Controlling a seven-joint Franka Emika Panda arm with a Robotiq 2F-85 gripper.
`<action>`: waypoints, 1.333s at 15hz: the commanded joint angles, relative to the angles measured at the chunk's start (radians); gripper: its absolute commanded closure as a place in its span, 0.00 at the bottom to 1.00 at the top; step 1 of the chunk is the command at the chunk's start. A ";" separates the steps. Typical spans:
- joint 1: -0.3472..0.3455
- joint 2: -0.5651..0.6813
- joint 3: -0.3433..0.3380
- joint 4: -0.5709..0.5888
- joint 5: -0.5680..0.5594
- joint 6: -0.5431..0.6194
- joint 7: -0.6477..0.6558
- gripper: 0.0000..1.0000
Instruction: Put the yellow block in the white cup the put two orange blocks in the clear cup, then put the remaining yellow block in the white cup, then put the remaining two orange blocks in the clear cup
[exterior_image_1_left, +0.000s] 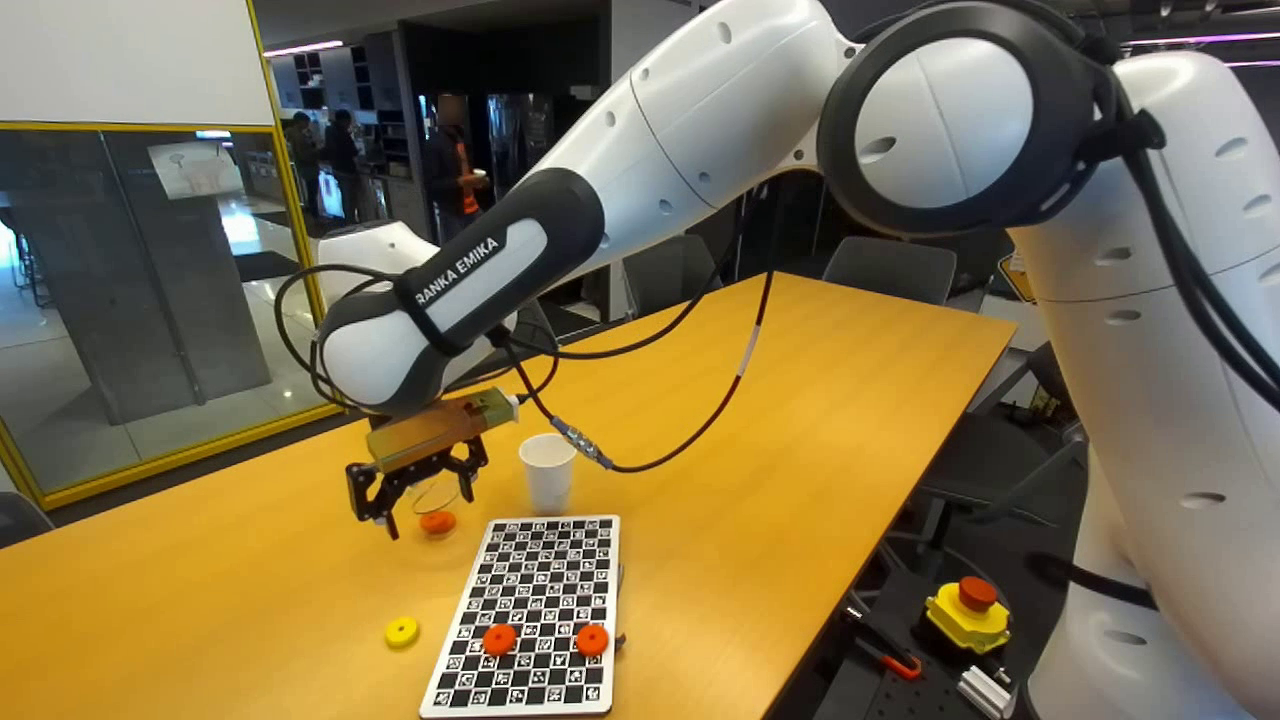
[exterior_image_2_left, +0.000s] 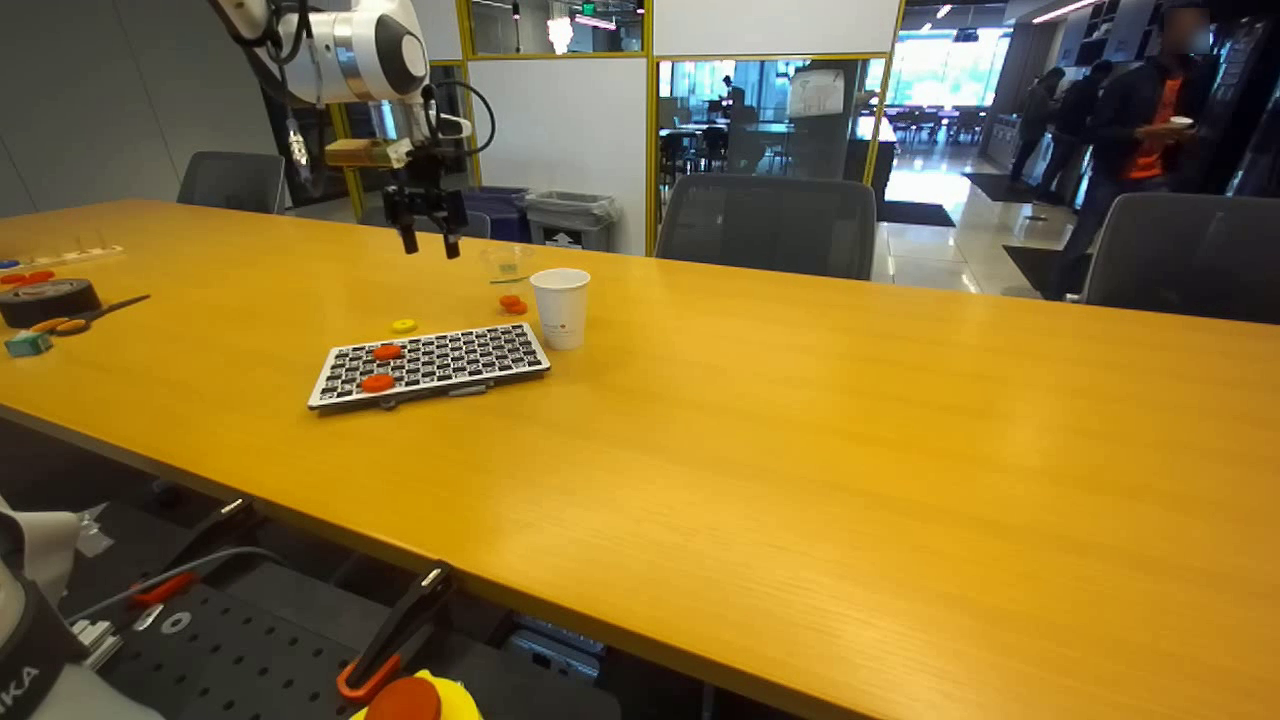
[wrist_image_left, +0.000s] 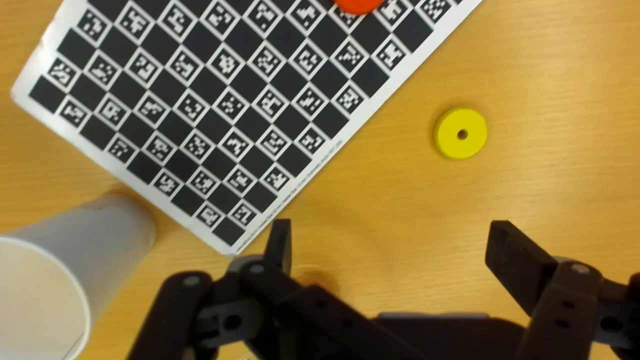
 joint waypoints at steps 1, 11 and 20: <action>0.001 -0.036 0.034 -0.105 0.054 0.090 -0.013 0.00; 0.011 0.097 0.058 -0.070 0.115 0.208 -0.033 0.00; 0.045 0.168 0.044 -0.046 0.115 0.291 -0.021 0.00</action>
